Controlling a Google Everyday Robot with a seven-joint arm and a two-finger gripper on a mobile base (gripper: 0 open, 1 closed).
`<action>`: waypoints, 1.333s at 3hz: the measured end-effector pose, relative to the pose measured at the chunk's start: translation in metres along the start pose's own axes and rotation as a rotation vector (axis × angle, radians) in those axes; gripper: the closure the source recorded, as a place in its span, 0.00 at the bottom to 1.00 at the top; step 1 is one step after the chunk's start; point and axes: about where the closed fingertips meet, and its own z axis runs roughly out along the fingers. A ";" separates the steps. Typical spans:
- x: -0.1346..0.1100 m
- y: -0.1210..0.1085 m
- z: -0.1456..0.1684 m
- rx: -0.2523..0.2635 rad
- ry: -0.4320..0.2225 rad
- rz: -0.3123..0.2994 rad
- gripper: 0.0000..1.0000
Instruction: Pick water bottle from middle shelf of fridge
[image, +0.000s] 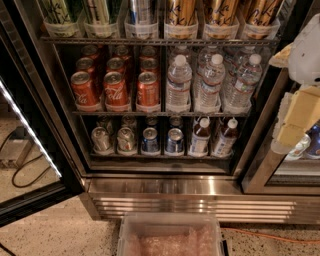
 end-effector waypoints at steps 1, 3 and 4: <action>0.000 0.000 0.000 0.000 0.000 0.000 0.00; -0.004 0.009 0.051 -0.047 -0.136 0.101 0.00; -0.040 0.012 0.100 -0.159 -0.322 0.182 0.00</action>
Offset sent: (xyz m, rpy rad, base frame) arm -0.0103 -0.0037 -0.0108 -0.0003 -0.0138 -0.0398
